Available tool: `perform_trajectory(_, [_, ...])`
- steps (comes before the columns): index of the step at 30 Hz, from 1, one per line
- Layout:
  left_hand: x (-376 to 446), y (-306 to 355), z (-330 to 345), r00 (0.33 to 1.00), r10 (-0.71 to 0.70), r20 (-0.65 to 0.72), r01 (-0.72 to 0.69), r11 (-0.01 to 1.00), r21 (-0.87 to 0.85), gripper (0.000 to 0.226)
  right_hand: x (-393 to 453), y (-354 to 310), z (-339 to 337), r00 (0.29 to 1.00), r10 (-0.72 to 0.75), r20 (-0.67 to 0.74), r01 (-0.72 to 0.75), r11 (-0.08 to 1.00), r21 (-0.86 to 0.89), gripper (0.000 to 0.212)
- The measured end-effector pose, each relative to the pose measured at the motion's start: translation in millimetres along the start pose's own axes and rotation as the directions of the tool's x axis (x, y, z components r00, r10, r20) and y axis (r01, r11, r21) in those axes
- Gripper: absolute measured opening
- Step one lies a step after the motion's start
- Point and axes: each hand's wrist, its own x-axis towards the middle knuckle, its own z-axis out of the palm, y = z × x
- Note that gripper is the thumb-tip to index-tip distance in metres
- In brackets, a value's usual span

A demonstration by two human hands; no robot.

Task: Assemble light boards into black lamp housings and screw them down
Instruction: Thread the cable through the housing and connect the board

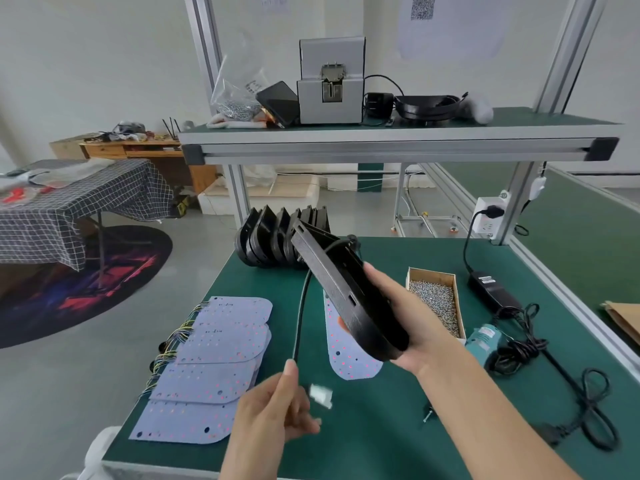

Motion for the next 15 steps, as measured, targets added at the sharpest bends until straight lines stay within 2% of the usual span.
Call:
perform_trajectory(2, [3, 0, 3, 0.998, -0.055, -0.021, 0.056, 0.994, 0.093, 0.056, 3, -3, 5, 1.000, -0.007, -0.014, 0.006, 0.998, -0.066, 0.031])
perform_trajectory(3, [7, -1, 4, 0.998, -0.058, -0.035, 0.065, 0.973, 0.219, 0.057, 4, -3, 6, 0.999, -0.028, -0.014, 0.026, 0.992, -0.121, 0.030])
perform_trajectory(6, [15, 6, 6, 1.000, -0.005, -0.004, 0.007, 0.795, 0.607, 0.050, 2, -3, 7, 0.991, -0.126, -0.042, 0.104, 0.935, -0.340, 0.029])
perform_trajectory(8, [21, 11, 6, 0.993, 0.026, 0.114, -0.100, 0.691, 0.716, 0.045, -2, -4, 5, 0.980, -0.183, -0.081, 0.133, 0.898, -0.420, 0.026])
perform_trajectory(10, [24, 19, 6, 0.972, 0.067, 0.224, -0.211, 0.670, 0.712, 0.027, -7, -7, 2, 0.961, -0.256, -0.107, 0.171, 0.851, -0.496, 0.022])
perform_trajectory(11, [25, 25, 5, 0.963, 0.105, 0.248, -0.248, 0.706, 0.664, 0.019, -9, -8, 0, 0.953, -0.285, -0.107, 0.187, 0.825, -0.533, 0.022])
perform_trajectory(14, [24, 44, 1, 0.952, 0.228, 0.202, -0.298, 0.834, 0.465, 0.048, -19, -11, -7, 0.933, -0.346, -0.098, 0.210, 0.744, -0.634, 0.028])
perform_trajectory(15, [24, 53, 1, 0.945, 0.276, 0.177, -0.325, 0.864, 0.384, 0.050, -21, -10, -11, 0.927, -0.364, -0.093, 0.214, 0.715, -0.665, 0.029])
